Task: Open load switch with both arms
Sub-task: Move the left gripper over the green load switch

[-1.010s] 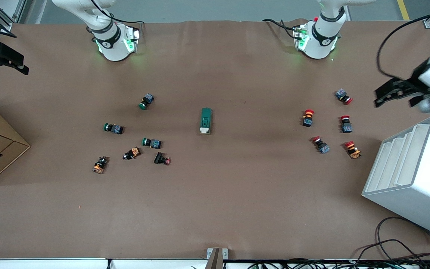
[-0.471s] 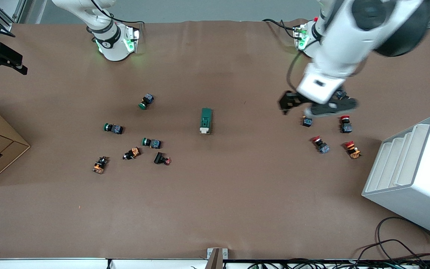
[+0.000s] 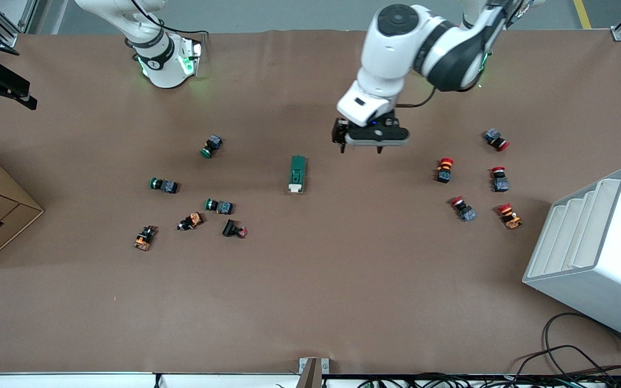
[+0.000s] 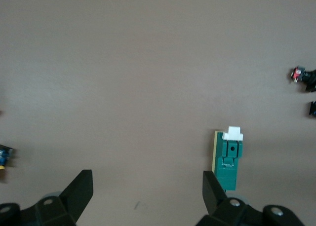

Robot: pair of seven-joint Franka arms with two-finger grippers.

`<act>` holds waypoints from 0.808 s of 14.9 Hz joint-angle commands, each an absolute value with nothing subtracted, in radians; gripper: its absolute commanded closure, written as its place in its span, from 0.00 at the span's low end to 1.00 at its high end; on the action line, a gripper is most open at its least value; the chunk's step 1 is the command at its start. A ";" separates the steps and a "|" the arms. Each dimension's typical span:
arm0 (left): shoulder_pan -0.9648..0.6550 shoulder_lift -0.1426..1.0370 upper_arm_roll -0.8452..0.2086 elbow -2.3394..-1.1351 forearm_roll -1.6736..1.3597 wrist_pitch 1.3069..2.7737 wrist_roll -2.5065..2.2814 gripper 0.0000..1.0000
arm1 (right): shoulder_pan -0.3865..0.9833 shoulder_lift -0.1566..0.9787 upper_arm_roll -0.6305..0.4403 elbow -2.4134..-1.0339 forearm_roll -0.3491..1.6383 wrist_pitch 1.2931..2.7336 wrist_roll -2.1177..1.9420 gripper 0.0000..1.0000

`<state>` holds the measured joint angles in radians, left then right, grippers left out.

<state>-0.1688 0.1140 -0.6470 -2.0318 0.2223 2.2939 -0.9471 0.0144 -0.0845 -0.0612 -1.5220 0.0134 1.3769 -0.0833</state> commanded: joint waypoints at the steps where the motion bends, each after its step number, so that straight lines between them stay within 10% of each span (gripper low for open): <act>1: -0.271 0.187 -0.644 -2.037 0.393 2.330 -1.162 0.02 | -0.002 -0.029 -0.054 -1.500 0.002 1.417 -0.081 0.00; 12: -0.532 0.500 -0.649 -2.003 1.145 2.335 -1.996 0.02 | 0.041 0.113 -0.051 -1.511 0.008 1.560 -0.063 0.00</act>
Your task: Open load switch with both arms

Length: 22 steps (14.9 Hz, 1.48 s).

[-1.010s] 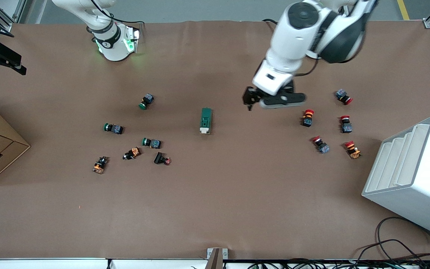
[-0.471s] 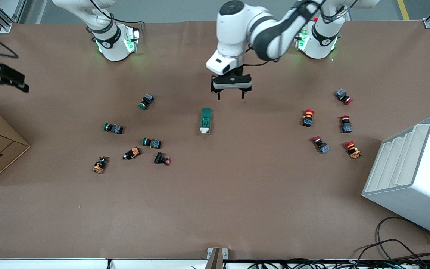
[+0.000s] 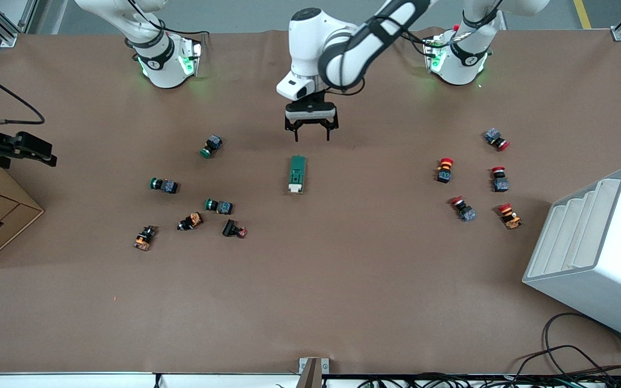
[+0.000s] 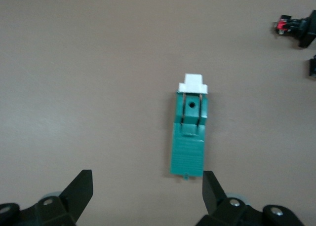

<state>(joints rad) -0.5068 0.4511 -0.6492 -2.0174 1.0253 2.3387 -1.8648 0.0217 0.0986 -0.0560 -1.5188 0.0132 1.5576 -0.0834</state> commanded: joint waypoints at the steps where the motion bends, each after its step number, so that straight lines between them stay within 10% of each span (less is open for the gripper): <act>1: -0.564 0.527 -0.647 -2.002 1.219 2.327 -2.066 0.02 | 0.051 0.121 -0.051 -1.511 0.009 1.560 -0.019 0.00; 10: -0.600 0.698 -0.640 -1.958 1.595 2.218 -2.223 0.14 | 0.317 0.323 -0.048 -1.503 0.021 1.604 0.949 0.00; 22: -0.653 0.796 -0.597 -1.908 1.778 2.134 -2.338 0.00 | 0.575 0.719 -0.045 -1.284 0.198 1.810 1.872 0.00</act>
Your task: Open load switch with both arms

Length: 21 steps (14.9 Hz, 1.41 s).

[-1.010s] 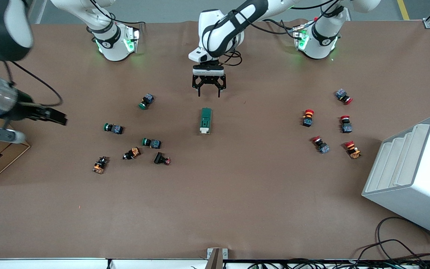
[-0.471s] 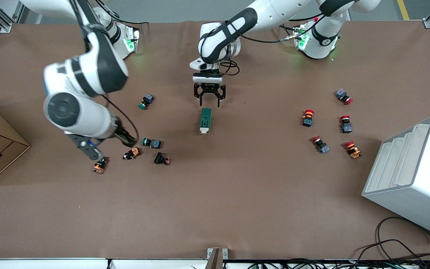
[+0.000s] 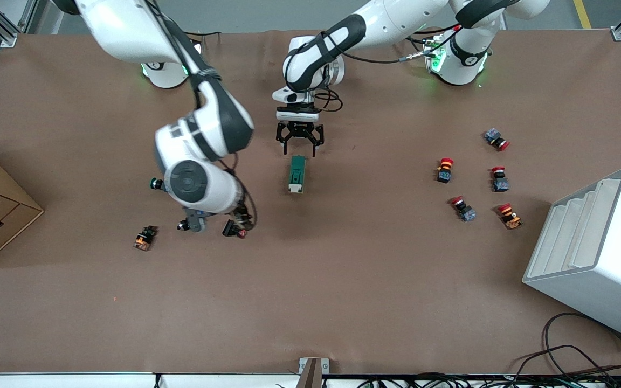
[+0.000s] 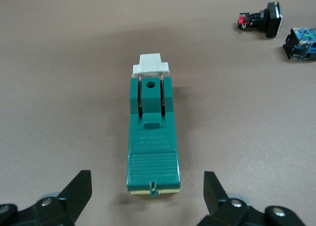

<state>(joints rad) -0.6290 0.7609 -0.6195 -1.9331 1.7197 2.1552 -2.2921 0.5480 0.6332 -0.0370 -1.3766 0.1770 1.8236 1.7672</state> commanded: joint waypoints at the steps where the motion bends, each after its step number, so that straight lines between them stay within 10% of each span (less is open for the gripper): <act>1: -0.666 0.804 -0.585 -1.908 1.804 2.128 -2.359 0.00 | 0.587 0.741 -0.044 -1.276 0.221 1.822 1.909 0.00; 21: -0.859 0.857 -0.471 -1.902 1.841 1.934 -2.554 0.01 | 0.716 0.865 -0.043 -1.233 0.354 1.634 2.006 0.00</act>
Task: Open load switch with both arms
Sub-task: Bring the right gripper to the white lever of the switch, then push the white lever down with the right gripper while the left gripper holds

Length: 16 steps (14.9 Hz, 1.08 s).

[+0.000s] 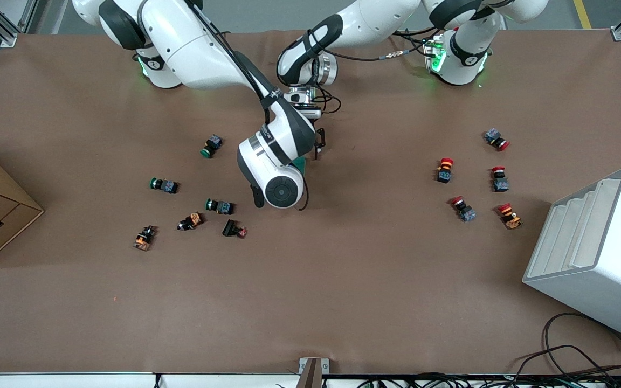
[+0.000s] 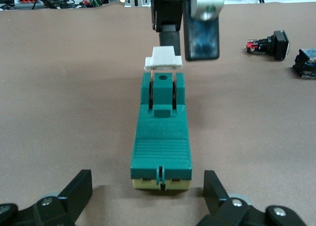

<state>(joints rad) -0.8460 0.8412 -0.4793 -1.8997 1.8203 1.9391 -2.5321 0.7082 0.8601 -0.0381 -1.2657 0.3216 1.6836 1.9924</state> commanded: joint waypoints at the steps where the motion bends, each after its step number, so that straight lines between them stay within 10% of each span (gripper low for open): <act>1: -0.865 0.859 -0.471 -1.904 1.851 1.927 -2.566 0.01 | 0.716 0.864 -0.043 -1.224 0.363 1.619 2.006 0.00; 16: -0.856 0.861 -0.468 -1.891 1.910 1.924 -2.592 0.00 | 0.756 0.861 -0.043 -1.226 0.391 1.499 2.000 0.00</act>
